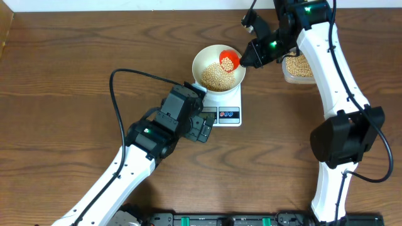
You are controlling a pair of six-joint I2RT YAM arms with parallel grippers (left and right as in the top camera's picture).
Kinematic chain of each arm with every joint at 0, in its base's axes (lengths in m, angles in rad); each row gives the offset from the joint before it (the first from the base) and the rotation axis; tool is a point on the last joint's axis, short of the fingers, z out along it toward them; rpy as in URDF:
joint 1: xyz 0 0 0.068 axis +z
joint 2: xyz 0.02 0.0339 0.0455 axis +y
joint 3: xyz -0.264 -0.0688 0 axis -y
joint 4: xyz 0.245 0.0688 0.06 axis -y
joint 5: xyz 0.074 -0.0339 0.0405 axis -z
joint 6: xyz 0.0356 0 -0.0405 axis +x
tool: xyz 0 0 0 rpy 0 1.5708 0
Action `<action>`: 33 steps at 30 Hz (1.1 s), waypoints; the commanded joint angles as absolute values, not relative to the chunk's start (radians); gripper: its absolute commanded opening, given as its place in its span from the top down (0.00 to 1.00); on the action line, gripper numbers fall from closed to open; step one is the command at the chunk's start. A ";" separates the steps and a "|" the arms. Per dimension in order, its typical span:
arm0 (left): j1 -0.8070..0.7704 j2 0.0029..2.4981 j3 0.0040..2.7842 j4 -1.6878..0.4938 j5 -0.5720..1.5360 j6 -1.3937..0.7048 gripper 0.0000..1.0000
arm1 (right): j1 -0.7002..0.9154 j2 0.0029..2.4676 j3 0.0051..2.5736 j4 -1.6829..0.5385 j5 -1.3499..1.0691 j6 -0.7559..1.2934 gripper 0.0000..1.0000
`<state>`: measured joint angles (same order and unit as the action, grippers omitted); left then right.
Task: Scoop item into bowl and weigh 50g on scale
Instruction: 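Tilt the red scoop over the bowl to trickle chickpeas in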
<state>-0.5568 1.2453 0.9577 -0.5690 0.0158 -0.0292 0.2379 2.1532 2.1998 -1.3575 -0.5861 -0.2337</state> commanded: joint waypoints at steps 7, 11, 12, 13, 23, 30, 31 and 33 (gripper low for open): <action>-0.551 1.244 0.949 -0.569 0.003 -0.031 0.00 | 0.267 2.147 2.221 -1.328 -0.503 -0.224 0.99; -0.551 1.244 0.949 -0.569 0.003 -0.031 0.00 | 0.283 2.147 2.221 -1.320 -0.469 -0.224 0.99; -0.551 1.244 0.949 -0.569 0.003 -0.031 0.00 | 0.289 2.147 2.221 -1.316 -0.453 -0.224 0.99; -0.551 1.244 0.949 -0.569 0.003 -0.031 0.00 | 0.293 2.147 2.221 -1.313 -0.443 -0.224 0.99; -0.551 1.244 0.949 -0.569 0.003 -0.031 0.00 | 0.325 2.147 2.221 -1.300 -0.349 -0.234 0.99; -0.551 1.244 0.949 -0.569 0.003 -0.031 0.00 | 0.348 2.147 2.221 -1.294 -0.348 -0.239 0.99; -0.551 1.244 0.949 -0.569 0.003 -0.031 0.00 | 0.347 2.147 2.221 -1.294 -0.350 -0.235 0.99; -0.551 1.244 0.949 -0.569 0.003 -0.031 0.01 | 0.341 2.147 2.221 -1.295 -0.354 -0.221 0.99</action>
<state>-0.5568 1.2453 0.9577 -0.5690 0.0158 -0.0292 0.3462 2.1532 2.1998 -1.2964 -0.3504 -0.2340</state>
